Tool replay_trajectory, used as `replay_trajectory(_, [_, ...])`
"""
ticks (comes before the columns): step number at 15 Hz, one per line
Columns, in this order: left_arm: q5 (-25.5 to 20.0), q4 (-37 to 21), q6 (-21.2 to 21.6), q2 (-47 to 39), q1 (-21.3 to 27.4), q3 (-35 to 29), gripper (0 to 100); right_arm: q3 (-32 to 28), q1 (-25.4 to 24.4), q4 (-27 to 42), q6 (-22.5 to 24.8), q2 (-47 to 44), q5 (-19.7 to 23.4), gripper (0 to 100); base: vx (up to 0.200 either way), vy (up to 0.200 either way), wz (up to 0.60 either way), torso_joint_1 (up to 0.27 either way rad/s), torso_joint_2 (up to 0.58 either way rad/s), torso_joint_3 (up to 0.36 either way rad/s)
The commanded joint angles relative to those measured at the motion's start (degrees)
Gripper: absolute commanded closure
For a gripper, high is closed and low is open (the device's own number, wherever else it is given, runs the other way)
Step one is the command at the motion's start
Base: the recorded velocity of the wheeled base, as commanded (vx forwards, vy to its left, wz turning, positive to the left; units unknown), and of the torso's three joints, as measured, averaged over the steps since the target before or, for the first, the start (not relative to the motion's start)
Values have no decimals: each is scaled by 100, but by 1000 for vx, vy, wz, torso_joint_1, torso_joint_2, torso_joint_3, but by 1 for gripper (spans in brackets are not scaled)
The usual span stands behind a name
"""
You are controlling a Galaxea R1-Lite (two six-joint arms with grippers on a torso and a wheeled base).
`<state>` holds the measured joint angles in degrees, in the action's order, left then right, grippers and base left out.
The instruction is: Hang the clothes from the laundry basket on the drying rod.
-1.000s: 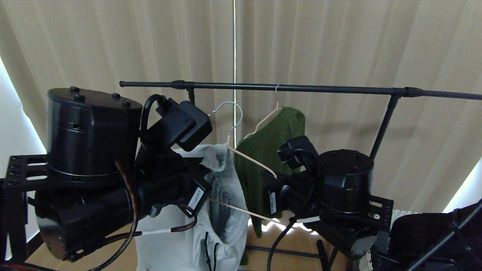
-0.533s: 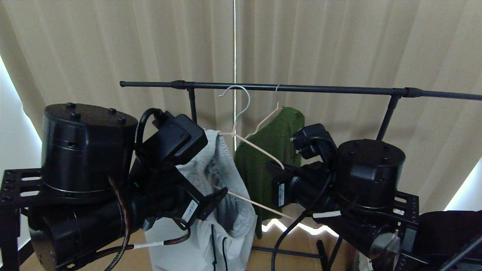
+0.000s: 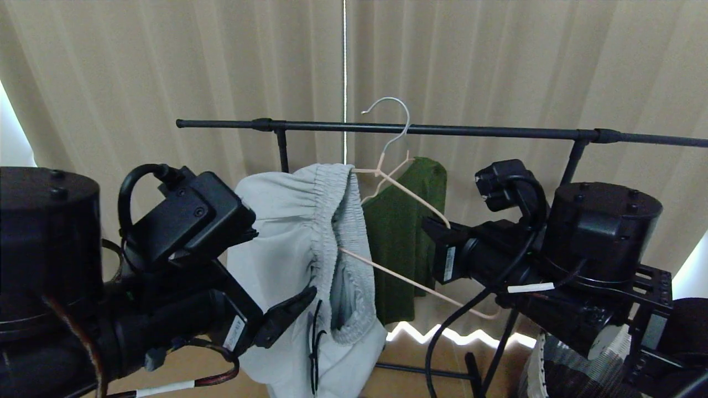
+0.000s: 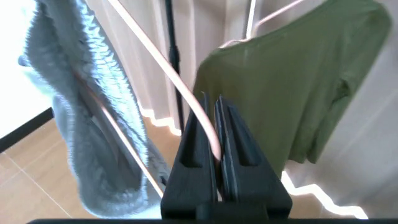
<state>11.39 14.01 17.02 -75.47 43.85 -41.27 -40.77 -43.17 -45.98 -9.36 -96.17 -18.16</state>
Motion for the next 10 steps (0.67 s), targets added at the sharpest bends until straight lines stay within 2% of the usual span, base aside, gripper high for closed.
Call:
replay_trajectory(1, [-40, 6, 452, 375, -588, 31, 0, 359, 326, 28, 216, 494, 349, 100, 0, 0, 0, 0, 0, 0])
replay_trajectory(2, [-550, 155, 1014, 375, -1010, -13, 0, 543, 485, 37, 391, 731, 718, 100, 0, 0, 0, 0, 0, 0])
replay_trajectory(4, [-1314, 507, 1744, 261, -1414, -163, 0, 596, 511, 46, 418, 802, 823, 100, 0, 0, 0, 0, 0, 0])
replay_trajectory(6, [-1464, 586, 2376, -99, -1520, -549, 0, 587, 502, 46, 444, 793, 832, 100, 0, 0, 0, 0, 0, 0])
replay_trajectory(8, [-1490, 586, 2464, -407, -1397, -778, 0, 596, 441, 37, 444, 749, 841, 100, 0, 0, 0, 0, 0, 0])
replay_trajectory(10, [-1736, 586, 2473, -600, -1247, -813, 0, 596, 326, 28, 462, 758, 902, 100, 0, 0, 0, 0, 0, 0])
